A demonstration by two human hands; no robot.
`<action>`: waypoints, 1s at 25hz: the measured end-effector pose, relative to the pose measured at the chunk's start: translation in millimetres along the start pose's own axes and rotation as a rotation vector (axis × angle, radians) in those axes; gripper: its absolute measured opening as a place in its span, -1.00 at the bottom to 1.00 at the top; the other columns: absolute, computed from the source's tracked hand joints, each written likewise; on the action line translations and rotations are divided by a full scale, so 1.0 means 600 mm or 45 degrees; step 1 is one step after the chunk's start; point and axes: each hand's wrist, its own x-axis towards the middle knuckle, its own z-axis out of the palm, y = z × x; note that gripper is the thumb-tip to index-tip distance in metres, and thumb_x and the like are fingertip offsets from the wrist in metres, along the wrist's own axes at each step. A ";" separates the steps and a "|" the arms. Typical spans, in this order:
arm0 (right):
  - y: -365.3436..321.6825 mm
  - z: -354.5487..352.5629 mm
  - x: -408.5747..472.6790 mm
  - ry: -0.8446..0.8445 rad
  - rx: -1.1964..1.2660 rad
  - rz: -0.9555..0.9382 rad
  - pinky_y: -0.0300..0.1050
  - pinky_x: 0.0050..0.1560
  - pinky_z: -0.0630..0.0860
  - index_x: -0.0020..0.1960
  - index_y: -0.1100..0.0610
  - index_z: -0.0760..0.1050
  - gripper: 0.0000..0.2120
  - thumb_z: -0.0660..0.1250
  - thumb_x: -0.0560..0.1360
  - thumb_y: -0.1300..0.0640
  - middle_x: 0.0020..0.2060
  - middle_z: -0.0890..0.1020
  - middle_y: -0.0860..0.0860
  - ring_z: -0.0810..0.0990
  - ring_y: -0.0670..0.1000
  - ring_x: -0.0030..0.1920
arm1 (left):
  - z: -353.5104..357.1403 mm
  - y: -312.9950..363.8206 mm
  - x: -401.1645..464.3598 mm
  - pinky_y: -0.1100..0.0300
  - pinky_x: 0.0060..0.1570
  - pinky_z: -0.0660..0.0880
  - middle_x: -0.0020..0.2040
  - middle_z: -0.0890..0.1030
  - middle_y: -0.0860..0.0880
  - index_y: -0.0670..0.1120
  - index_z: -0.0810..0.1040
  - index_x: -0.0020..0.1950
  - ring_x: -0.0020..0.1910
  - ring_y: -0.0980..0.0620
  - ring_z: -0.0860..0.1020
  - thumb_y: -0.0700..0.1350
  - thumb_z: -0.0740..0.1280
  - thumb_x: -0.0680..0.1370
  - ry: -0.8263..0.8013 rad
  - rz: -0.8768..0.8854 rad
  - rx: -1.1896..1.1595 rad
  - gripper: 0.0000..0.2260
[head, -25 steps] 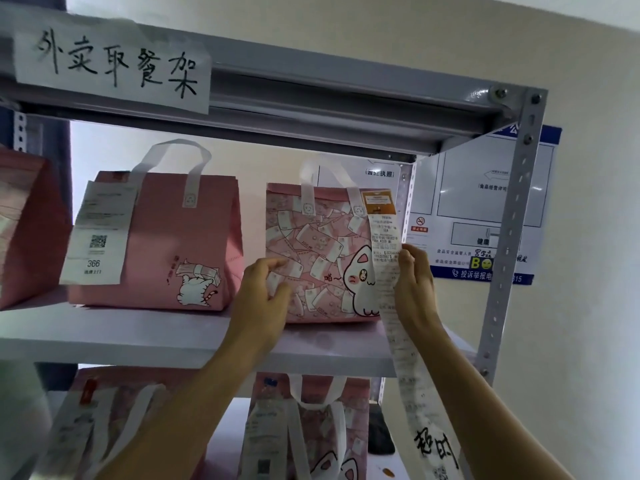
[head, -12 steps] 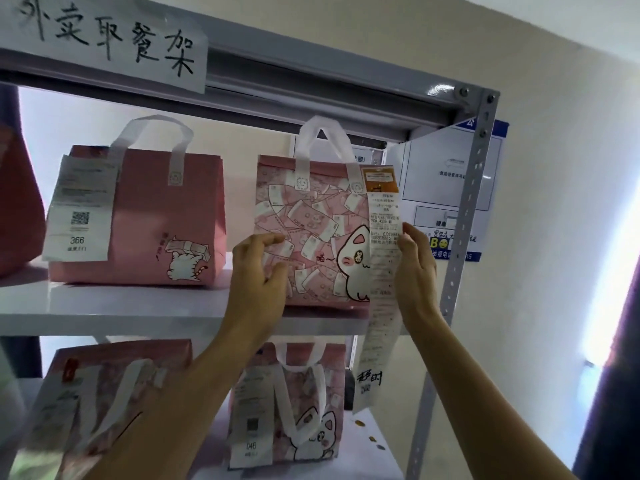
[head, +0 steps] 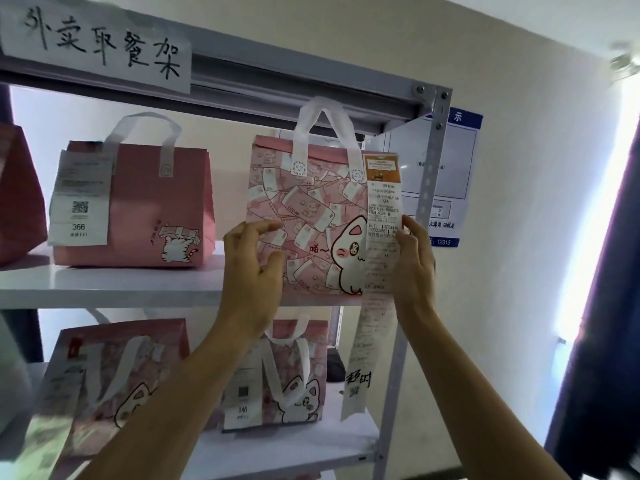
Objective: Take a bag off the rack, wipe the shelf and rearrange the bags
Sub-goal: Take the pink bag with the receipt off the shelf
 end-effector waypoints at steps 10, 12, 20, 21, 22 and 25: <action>-0.082 -0.160 -0.090 0.015 0.049 0.056 -0.26 -0.29 0.59 0.38 0.13 0.39 -0.66 0.11 0.65 0.06 0.02 0.66 0.03 0.69 -0.13 -0.18 | 0.074 0.105 -0.126 0.52 -0.26 0.47 0.32 0.36 0.00 0.02 0.49 0.26 -0.03 0.24 0.55 -0.26 0.25 0.61 0.034 -0.029 0.061 -0.72; -0.100 -0.201 -0.103 0.031 0.034 0.075 -0.27 -0.30 0.58 0.37 0.13 0.39 -0.71 0.10 0.69 0.13 0.00 0.66 0.02 0.69 -0.13 -0.20 | 0.096 0.124 -0.153 0.47 -0.21 0.51 0.32 0.36 -0.01 0.03 0.49 0.26 0.05 0.20 0.55 -0.25 0.25 0.61 0.016 -0.023 0.054 -0.72; -0.152 -0.384 -0.176 0.183 -0.141 0.111 -0.24 -0.28 0.60 0.40 0.04 0.38 -0.70 0.09 0.70 0.10 0.00 0.69 -0.01 0.72 -0.08 -0.14 | 0.201 0.190 -0.273 0.14 -0.10 0.66 0.32 0.32 0.01 0.02 0.48 0.26 0.25 0.01 0.49 -0.25 0.23 0.62 -0.135 -0.072 -0.117 -0.73; -0.157 -0.410 -0.185 0.211 -0.174 0.108 -0.24 -0.27 0.61 0.40 0.03 0.37 -0.70 0.09 0.69 0.08 0.01 0.69 -0.01 0.72 -0.07 -0.11 | 0.219 0.197 -0.288 0.17 -0.10 0.66 0.29 0.32 0.00 0.02 0.48 0.26 0.25 0.01 0.49 -0.25 0.23 0.62 -0.146 -0.064 -0.126 -0.73; -0.161 -0.437 -0.194 0.239 -0.209 0.106 -0.23 -0.25 0.62 0.41 0.02 0.36 -0.69 0.09 0.69 0.07 0.03 0.68 -0.01 0.72 -0.07 -0.09 | 0.239 0.203 -0.302 0.23 -0.11 0.64 0.27 0.34 -0.01 0.00 0.48 0.27 0.22 0.01 0.49 -0.25 0.24 0.62 -0.159 -0.058 -0.132 -0.74; -0.171 -0.522 -0.227 0.355 -0.320 0.123 -0.25 -0.25 0.62 0.42 0.02 0.35 -0.69 0.08 0.70 0.06 0.05 0.66 -0.05 0.71 -0.12 -0.07 | 0.307 0.220 -0.353 0.40 -0.20 0.57 0.26 0.35 -0.04 -0.02 0.47 0.27 0.13 -0.03 0.53 -0.25 0.23 0.62 -0.251 -0.065 -0.172 -0.74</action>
